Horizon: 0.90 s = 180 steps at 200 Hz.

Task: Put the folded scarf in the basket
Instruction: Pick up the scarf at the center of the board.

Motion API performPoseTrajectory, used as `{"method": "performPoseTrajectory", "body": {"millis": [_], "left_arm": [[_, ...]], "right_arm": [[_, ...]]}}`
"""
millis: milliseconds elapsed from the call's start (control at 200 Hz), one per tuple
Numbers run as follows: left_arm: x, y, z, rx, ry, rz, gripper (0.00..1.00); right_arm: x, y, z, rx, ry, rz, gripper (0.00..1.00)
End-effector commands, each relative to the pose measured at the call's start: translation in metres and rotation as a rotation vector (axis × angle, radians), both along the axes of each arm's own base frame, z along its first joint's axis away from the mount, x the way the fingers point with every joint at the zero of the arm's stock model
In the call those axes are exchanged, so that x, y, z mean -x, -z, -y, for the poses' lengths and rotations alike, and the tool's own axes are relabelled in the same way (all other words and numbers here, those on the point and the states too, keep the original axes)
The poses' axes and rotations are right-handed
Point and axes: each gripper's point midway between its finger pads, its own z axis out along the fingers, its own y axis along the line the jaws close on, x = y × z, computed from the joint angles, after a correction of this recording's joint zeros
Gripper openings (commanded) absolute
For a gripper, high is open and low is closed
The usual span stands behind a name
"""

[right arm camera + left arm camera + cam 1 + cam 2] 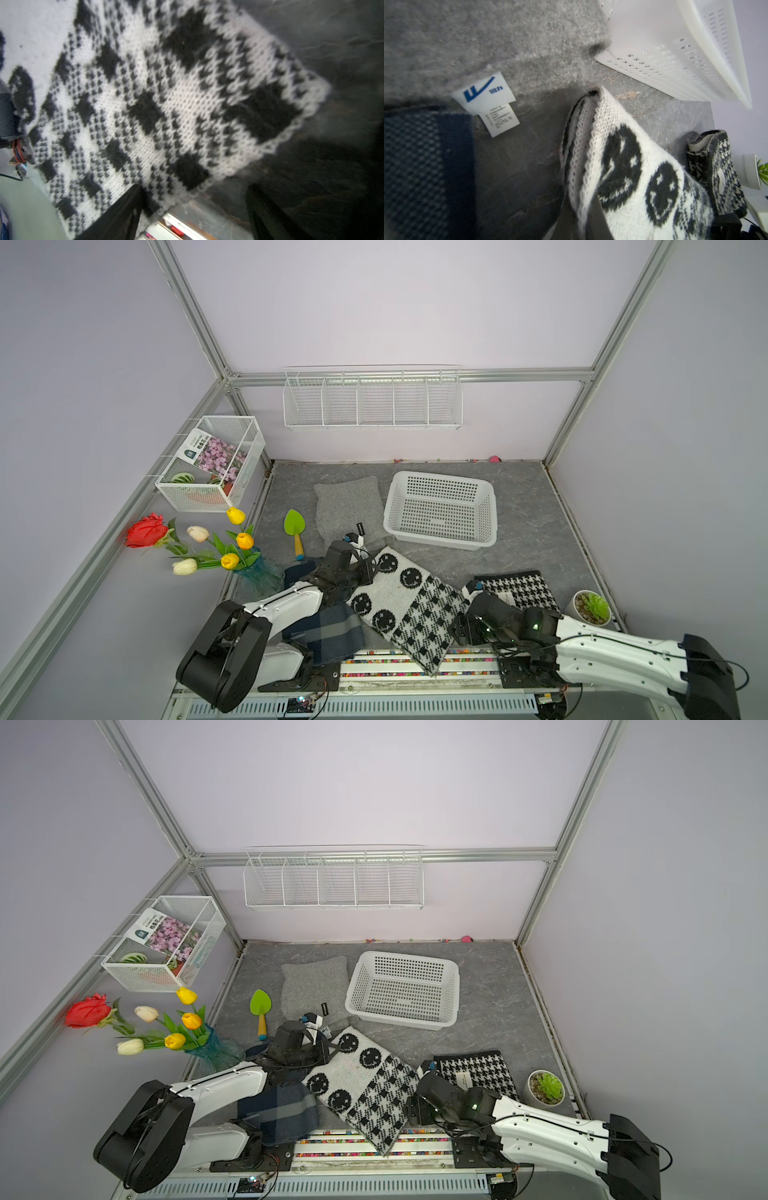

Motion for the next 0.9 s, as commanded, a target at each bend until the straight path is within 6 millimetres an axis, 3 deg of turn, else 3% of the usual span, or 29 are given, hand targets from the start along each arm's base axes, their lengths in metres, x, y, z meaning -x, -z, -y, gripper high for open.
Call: {"method": "performPoseTrajectory", "body": {"millis": [0,295,525,585,630,705,895], "left_arm": [[-0.003,-0.009,0.002,0.007,-0.004,0.029,0.00],[0.001,-0.007,0.010,0.007,0.026,0.020,0.00],[0.002,-0.006,0.013,0.008,0.040,0.013,0.00],[0.004,-0.003,0.017,0.018,0.059,-0.005,0.00],[0.005,-0.002,0.022,0.029,0.079,-0.019,0.00],[0.007,-0.002,0.027,0.044,0.105,-0.031,0.00],[0.007,-0.036,0.037,0.085,0.123,0.049,0.00]], "right_arm": [[-0.002,0.012,-0.006,-0.027,0.032,-0.009,0.83],[-0.006,0.049,-0.013,-0.004,0.062,-0.038,0.79],[-0.016,0.057,-0.004,0.076,0.078,-0.007,0.49],[-0.022,0.051,-0.007,0.063,0.065,0.014,0.35],[-0.026,0.044,-0.008,0.069,0.049,0.032,0.18],[-0.034,0.023,-0.012,0.091,0.011,0.084,0.00],[-0.046,-0.047,-0.020,0.084,-0.063,0.201,0.00]]}}
